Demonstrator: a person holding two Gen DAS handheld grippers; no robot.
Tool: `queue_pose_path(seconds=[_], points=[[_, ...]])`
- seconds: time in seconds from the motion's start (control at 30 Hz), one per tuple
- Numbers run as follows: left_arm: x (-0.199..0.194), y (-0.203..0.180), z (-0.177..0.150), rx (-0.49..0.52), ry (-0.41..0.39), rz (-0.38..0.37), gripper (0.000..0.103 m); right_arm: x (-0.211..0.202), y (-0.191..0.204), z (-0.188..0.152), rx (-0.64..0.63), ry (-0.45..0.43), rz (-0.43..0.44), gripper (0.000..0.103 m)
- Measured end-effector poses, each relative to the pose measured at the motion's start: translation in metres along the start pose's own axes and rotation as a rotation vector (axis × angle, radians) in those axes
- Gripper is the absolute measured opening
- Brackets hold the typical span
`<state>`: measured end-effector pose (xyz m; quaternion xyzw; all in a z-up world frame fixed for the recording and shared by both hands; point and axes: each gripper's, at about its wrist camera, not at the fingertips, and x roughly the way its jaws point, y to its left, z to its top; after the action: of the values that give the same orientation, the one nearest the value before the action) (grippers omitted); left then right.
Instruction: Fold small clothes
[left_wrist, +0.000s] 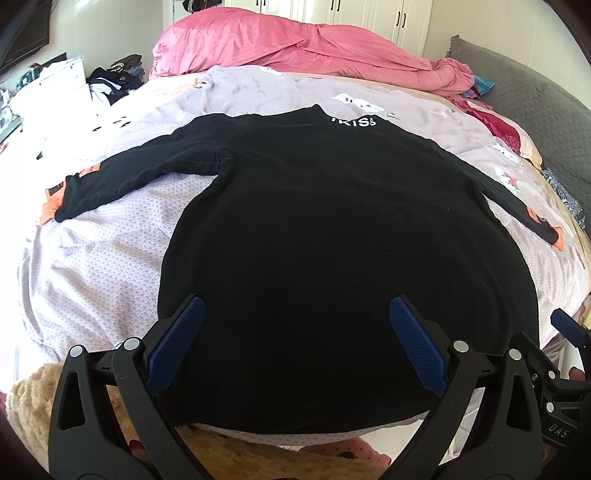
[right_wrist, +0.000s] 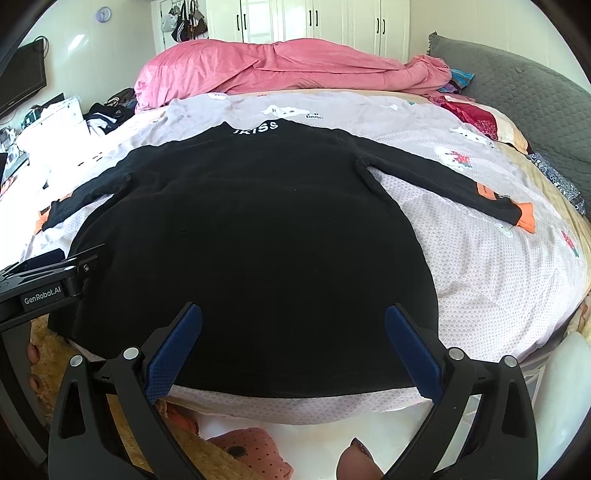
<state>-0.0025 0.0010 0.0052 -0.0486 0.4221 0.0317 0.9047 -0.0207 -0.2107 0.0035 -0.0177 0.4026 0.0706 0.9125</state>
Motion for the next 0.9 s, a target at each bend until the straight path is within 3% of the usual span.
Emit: queue_pose_path(seconds=[0.9], points=[[-0.0015, 0.002, 0.0004, -0.002, -0.005, 0.008, 0.094, 0.0024, -0.0002, 0.0018, 0.003, 0.0, 0.007, 0.099]])
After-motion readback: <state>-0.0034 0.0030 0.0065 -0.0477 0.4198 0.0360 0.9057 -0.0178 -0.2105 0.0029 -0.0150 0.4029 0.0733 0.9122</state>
